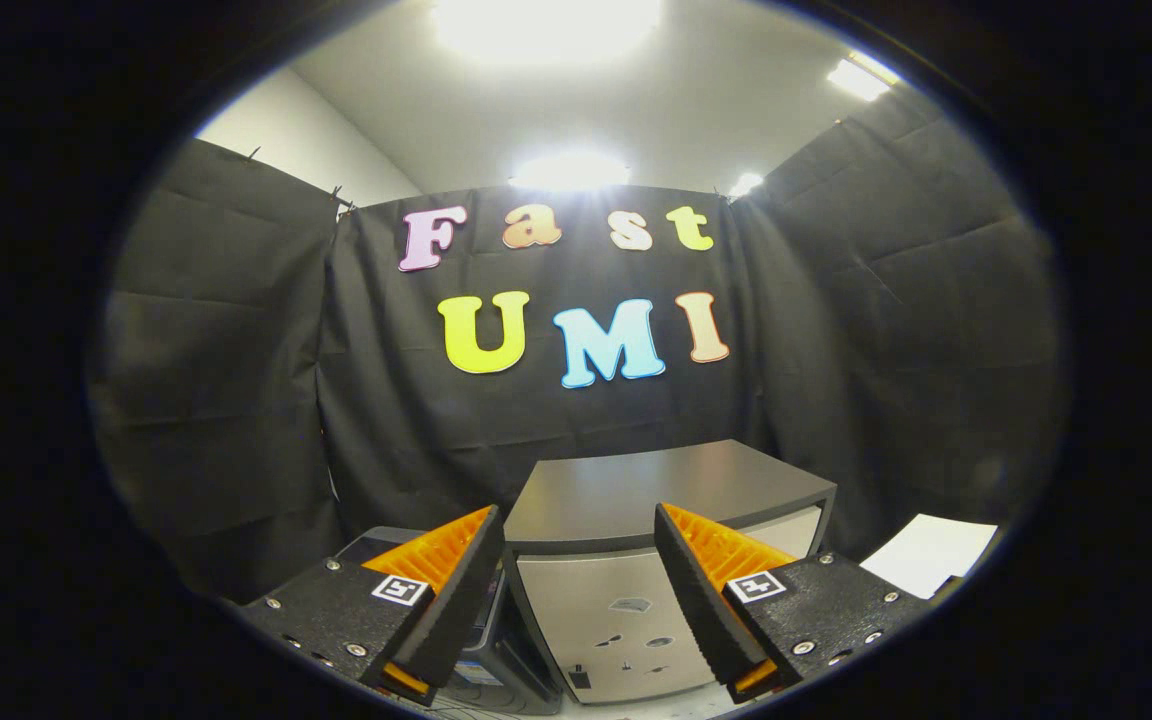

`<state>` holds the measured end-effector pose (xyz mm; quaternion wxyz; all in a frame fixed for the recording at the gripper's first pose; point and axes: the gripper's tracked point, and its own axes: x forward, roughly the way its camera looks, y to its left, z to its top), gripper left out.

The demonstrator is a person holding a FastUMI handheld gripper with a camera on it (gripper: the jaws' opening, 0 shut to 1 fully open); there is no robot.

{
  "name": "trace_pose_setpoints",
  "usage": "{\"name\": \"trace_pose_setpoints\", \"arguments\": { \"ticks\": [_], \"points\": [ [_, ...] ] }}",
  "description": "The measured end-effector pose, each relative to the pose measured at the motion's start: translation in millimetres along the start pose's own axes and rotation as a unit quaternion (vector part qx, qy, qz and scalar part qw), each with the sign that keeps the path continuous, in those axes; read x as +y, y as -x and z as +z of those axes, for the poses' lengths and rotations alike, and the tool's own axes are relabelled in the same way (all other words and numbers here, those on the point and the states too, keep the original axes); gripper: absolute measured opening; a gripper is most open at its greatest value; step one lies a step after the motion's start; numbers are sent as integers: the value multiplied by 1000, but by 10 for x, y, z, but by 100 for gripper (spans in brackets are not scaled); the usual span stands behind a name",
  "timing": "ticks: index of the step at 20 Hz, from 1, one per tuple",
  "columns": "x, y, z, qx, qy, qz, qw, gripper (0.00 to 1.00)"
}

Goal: Put the clothes into the washing machine and then close the washing machine lid.

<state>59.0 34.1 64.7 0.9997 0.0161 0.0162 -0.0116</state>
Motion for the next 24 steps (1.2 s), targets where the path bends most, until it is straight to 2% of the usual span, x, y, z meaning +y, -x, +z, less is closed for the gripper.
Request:
{"name": "trace_pose_setpoints", "arguments": {
  "ticks": [24],
  "points": [
    [58, -21, -95, 7, 8, 9, 1000, 93]
  ]
}}
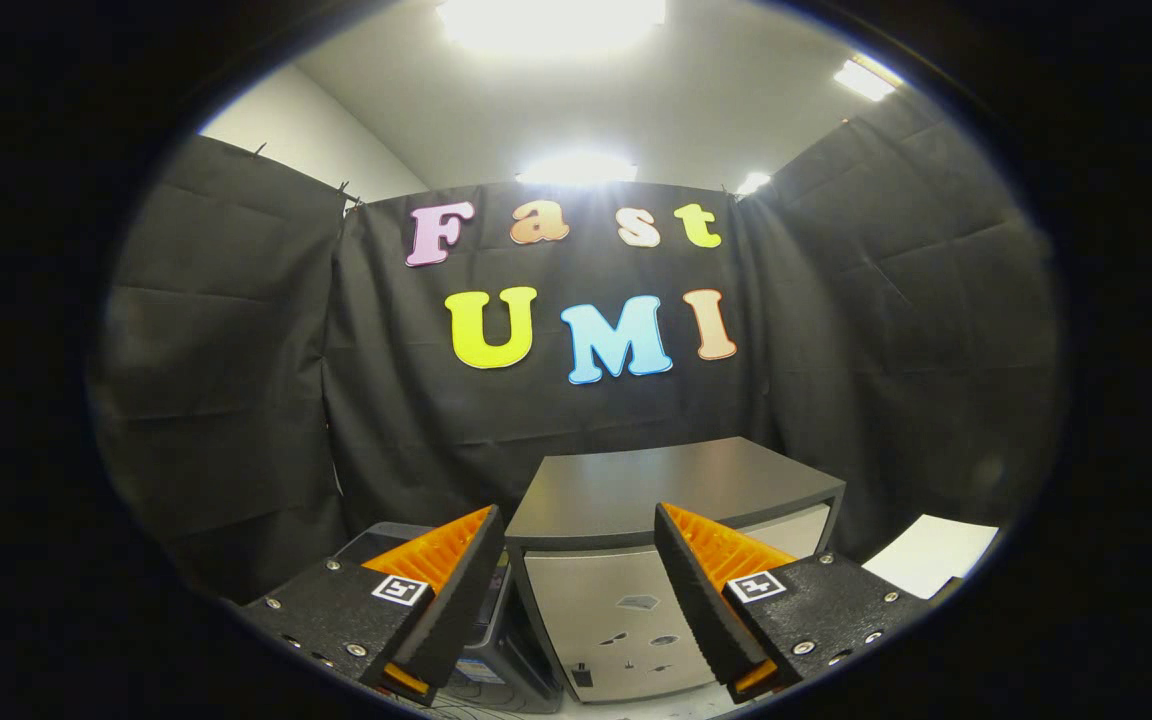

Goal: Put the clothes into the washing machine and then close the washing machine lid.

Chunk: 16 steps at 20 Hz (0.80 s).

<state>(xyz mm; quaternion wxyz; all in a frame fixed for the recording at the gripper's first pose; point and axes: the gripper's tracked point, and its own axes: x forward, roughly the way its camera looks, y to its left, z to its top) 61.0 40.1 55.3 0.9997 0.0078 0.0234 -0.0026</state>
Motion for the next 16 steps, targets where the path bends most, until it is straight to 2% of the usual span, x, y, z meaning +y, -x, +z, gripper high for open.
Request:
{"name": "trace_pose_setpoints", "arguments": {
  "ticks": [16],
  "points": [
    [-18, -20, -34, 4, 0, 2, 1000, 93]
  ]
}}
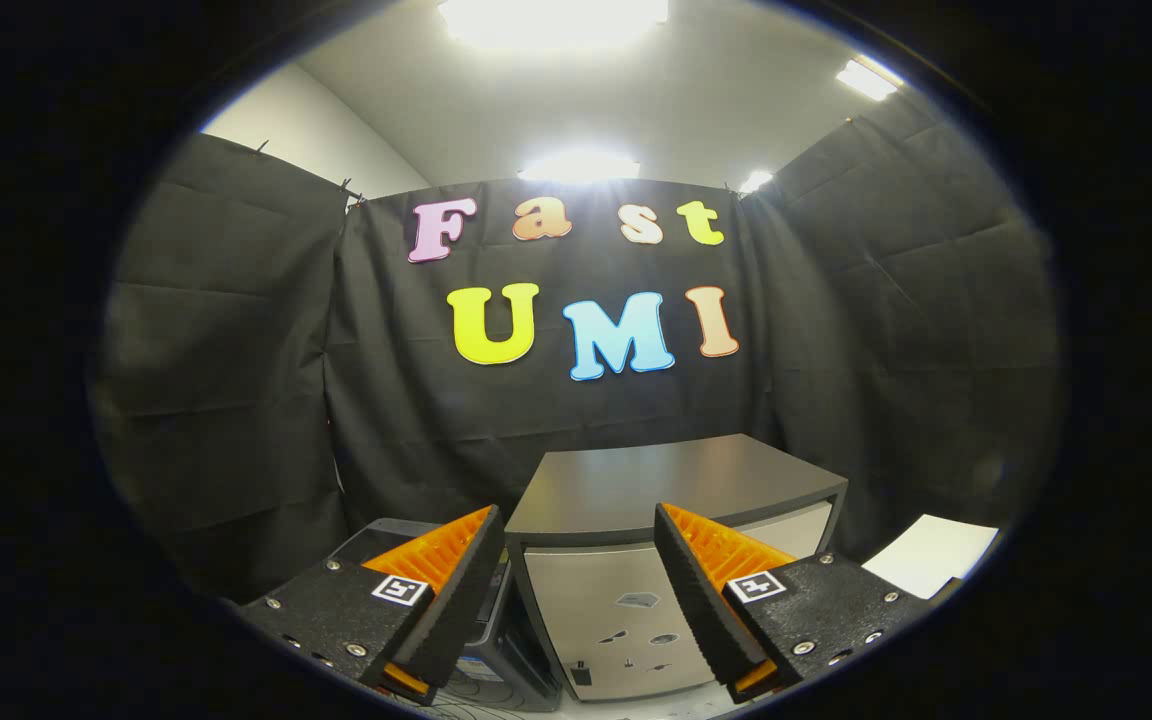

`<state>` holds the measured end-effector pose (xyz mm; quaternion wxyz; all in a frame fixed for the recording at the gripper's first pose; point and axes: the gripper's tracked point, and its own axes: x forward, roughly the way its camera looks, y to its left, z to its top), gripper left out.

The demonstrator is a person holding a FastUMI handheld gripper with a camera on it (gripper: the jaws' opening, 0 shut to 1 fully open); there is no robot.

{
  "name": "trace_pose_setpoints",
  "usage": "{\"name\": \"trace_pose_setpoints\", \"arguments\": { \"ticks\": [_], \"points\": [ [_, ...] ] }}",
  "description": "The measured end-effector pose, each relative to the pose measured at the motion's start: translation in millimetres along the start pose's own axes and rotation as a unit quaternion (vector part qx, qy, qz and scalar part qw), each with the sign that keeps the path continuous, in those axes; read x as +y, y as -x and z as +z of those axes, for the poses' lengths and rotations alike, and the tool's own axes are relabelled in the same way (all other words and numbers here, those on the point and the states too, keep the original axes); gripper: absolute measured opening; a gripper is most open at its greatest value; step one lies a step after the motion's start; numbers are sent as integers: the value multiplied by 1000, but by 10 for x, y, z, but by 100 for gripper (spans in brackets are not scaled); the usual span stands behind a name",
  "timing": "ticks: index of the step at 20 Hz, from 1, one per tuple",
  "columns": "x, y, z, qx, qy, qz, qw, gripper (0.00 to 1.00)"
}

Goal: Put the clothes into the washing machine and then close the washing machine lid.

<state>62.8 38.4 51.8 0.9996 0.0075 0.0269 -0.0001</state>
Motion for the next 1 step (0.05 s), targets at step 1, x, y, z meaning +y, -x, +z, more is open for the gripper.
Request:
{"name": "trace_pose_setpoints", "arguments": {
  "ticks": [1],
  "points": [
    [3, -2, 3, 0, 0, 0, 1000, 93]
  ]
}}
